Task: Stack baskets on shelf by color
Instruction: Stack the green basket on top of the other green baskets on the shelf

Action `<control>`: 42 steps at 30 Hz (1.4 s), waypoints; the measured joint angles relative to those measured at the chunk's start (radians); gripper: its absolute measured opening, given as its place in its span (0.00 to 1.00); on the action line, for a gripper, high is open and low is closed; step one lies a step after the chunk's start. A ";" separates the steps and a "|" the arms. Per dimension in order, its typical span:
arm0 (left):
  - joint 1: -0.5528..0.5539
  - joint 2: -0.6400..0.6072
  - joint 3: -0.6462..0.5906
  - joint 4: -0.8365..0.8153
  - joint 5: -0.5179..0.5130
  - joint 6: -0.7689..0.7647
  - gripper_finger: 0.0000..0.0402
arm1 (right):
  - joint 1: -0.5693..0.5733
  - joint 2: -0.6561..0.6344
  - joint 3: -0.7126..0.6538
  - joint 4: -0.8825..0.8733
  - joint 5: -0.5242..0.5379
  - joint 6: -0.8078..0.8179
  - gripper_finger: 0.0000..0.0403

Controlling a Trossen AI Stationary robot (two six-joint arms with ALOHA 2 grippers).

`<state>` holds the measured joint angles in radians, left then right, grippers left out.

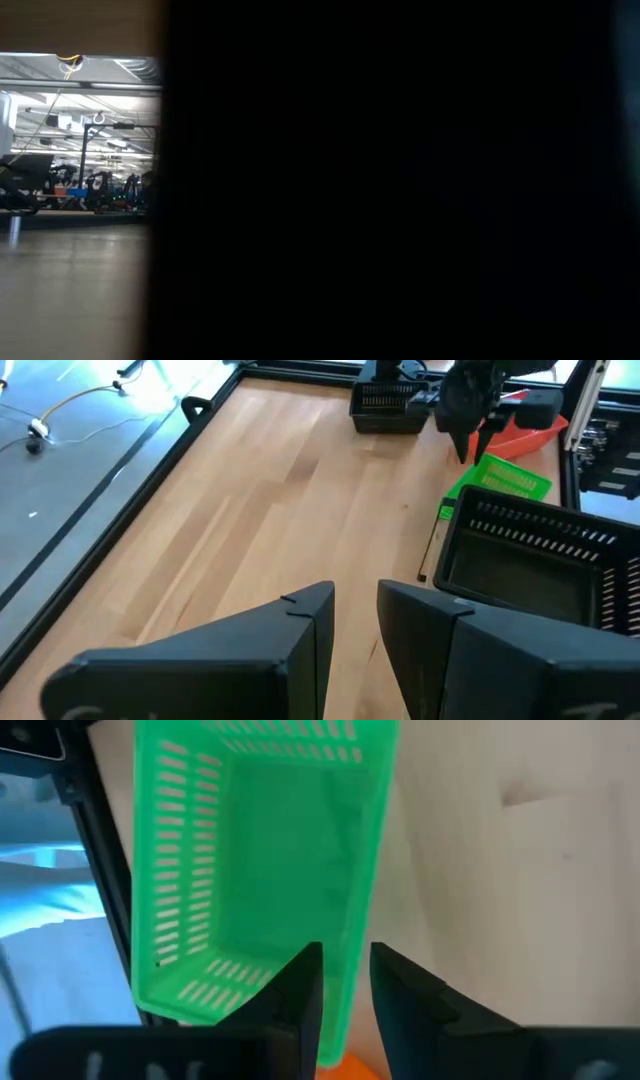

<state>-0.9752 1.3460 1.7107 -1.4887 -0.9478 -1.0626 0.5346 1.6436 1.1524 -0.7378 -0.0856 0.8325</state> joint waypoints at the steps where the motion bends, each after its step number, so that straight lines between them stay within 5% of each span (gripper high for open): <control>1: 0.000 0.000 0.000 0.000 0.000 0.000 0.18 | 0.000 0.000 -0.016 0.029 -0.008 0.003 0.21; 42: 0.000 0.000 0.000 0.008 0.000 0.000 0.18 | -0.042 0.152 -0.048 0.197 -0.013 -0.003 0.21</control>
<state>-0.9752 1.3460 1.7107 -1.4807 -0.9482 -1.0630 0.4927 1.7958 1.1042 -0.5411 -0.0989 0.8293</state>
